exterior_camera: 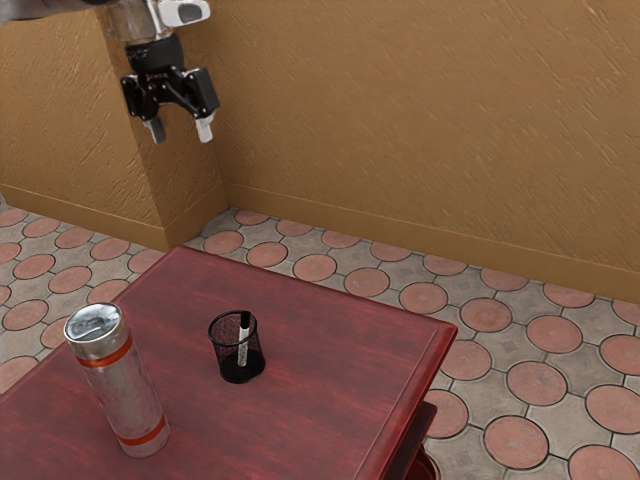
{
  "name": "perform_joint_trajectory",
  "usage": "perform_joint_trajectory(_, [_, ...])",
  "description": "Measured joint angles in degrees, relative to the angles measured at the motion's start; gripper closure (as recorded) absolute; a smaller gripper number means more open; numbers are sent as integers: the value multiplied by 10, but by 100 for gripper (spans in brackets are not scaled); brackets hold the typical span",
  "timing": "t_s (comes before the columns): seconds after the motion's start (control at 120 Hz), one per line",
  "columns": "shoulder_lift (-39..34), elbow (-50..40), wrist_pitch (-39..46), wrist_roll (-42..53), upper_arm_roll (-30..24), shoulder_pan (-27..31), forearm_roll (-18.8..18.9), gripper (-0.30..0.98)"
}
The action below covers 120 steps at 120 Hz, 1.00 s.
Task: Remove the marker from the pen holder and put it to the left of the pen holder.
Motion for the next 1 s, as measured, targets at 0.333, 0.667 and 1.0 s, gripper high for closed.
perform_joint_trajectory(0.333, [234, 103, -7, -28, 0, -10, 18, 2])
perform_joint_trajectory(0.667, [352, 145, -62, -94, -13, -7, -26, 2])
perform_joint_trajectory(1.0, [378, 123, -137, -146, -22, -26, -38, 6])
